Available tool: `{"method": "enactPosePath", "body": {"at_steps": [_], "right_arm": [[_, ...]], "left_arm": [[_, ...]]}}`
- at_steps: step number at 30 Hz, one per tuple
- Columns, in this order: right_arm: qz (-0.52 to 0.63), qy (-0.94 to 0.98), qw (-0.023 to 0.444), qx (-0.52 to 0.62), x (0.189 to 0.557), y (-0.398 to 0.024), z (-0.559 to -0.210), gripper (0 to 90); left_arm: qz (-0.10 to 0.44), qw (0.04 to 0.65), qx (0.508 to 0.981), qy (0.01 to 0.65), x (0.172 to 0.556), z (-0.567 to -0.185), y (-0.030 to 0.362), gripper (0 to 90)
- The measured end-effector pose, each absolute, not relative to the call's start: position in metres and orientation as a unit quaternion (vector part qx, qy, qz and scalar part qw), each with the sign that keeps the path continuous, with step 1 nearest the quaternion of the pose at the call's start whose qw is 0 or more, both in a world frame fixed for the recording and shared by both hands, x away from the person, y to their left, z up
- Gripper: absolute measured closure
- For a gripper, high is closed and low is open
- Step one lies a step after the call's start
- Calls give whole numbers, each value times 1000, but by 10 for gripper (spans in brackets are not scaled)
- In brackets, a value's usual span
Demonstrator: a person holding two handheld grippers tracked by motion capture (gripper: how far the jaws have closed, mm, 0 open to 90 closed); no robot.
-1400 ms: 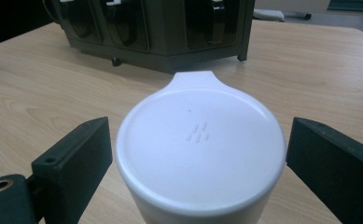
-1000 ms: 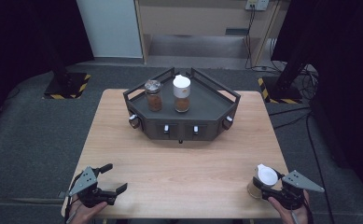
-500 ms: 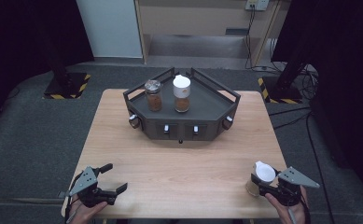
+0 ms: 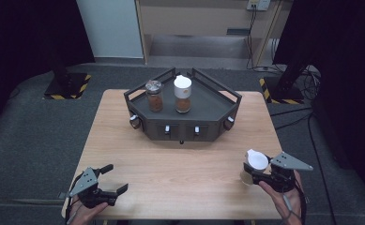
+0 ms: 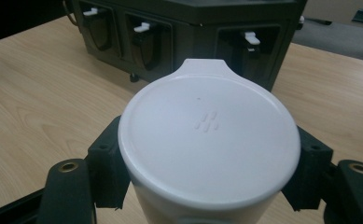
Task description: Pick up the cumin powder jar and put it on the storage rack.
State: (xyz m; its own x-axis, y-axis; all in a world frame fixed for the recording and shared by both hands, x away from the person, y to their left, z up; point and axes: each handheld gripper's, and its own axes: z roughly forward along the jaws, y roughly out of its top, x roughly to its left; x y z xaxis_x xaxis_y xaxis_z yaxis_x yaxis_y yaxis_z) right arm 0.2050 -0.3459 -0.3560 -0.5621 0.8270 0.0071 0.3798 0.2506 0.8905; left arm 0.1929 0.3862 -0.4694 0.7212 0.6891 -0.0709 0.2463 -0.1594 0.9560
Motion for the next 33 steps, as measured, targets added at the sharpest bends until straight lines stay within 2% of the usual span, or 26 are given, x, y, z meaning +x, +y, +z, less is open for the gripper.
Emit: {"method": "enactPosePath", "body": {"at_steps": [22,33], "right_arm": [[470,770,210,376,257,-308,-282,306],[469,770,208,380,279,-292,-257,306]], "left_arm": [[195,566,736,317,193,-470,386,23],[195,566,736,317,193,-470,386,24]]}}
